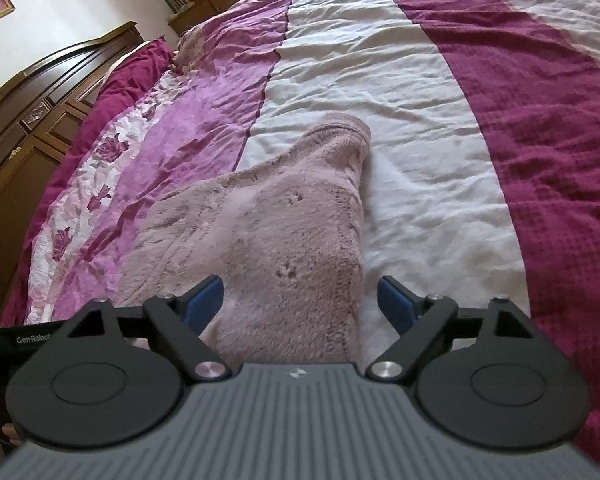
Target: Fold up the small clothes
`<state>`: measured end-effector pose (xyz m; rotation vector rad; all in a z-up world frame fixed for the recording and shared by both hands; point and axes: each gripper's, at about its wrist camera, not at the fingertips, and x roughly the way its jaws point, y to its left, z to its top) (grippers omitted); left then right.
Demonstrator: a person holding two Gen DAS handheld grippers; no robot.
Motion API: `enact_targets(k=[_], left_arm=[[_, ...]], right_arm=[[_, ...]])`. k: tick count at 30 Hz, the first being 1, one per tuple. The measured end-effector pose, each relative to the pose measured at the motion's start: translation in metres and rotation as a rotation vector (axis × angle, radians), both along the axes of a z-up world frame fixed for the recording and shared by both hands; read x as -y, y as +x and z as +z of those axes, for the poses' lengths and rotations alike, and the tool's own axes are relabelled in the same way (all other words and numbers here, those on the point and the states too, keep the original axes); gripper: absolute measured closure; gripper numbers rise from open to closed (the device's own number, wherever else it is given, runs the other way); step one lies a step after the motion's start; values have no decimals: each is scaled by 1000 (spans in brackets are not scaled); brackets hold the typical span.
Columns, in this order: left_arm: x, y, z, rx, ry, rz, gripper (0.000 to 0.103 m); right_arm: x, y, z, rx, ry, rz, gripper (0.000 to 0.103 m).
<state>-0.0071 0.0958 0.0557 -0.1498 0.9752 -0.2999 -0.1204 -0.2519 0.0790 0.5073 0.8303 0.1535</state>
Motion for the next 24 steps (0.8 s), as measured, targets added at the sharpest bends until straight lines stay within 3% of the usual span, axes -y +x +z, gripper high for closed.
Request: enact_targets(k=[2,5,15,24], left_arm=[[1,-5,2,1,15,5,31],[3,-14,3,-1,41,15,20],[20,-39,0,-3,99,-21,20],[33,-46,-12,-34,180,-43,20]], right_arm=[[-3,-5,3,1,-13,11,10],[-10,-15,8,2,-43,29,7],[-32,-42,5,-97,-89,89,3],[-42,-41,-6,-162,-103,119,3]])
